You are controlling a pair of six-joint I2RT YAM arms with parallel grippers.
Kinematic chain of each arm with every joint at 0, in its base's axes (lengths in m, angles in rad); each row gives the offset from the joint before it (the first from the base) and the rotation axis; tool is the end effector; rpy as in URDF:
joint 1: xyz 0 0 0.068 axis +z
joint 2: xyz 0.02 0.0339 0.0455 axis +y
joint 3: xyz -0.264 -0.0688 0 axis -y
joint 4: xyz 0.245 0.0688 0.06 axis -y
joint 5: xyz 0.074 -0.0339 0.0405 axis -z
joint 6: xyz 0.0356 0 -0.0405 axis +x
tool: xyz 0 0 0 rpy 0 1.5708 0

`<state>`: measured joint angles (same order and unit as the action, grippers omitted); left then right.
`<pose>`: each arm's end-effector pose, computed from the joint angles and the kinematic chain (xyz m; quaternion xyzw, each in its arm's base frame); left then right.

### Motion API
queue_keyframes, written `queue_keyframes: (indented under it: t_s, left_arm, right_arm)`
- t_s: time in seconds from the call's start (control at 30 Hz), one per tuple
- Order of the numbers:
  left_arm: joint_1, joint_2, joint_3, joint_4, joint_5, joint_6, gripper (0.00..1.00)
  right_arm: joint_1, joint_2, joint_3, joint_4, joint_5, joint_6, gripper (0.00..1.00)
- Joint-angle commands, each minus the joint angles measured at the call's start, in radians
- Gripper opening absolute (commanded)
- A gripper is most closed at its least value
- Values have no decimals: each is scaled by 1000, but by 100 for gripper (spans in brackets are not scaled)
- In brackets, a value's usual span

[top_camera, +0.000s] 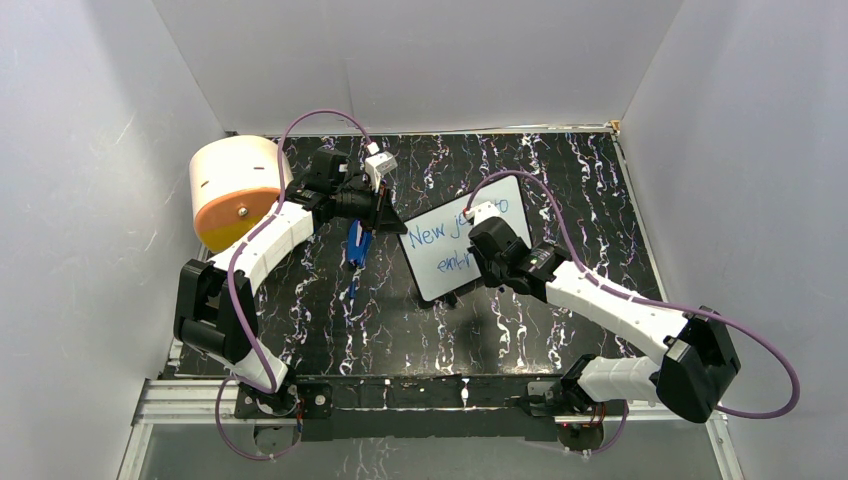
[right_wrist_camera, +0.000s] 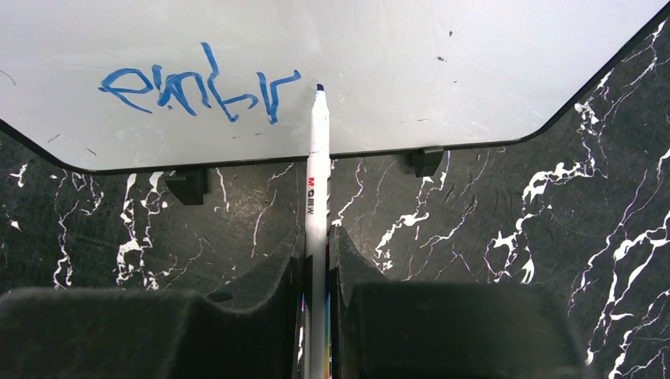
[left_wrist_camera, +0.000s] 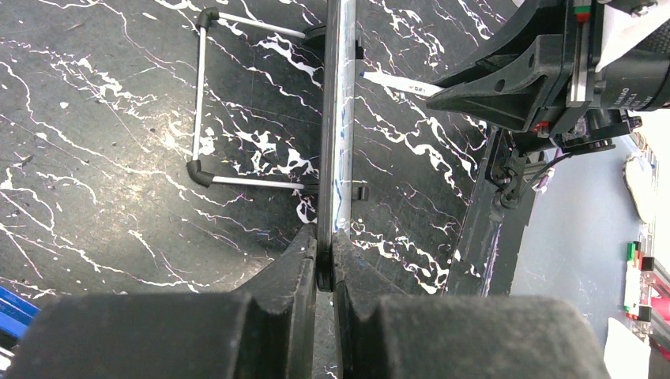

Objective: Write a sentence on the whiteboard

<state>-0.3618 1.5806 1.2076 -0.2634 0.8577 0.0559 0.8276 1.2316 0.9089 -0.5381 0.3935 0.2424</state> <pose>0.3186 -0.1494 0.2863 0.3516 0.7555 -0.4293 0.3483 0.1814 0.1772 0.2606 -0.2002 0.9001 0.0161 0.3867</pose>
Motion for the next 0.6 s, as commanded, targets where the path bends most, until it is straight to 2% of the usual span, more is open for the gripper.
queue_keyframes:
  t_s: [0.0,0.57]
  left_arm:
    - [-1,8,15,-51,-23,43,0]
    - [0,22,16,-56,-26,44,0]
  right_arm:
    - [-7,-23,-8,32,8,-3,0]
    - [-25,-41,-46,69,-12,-23,0]
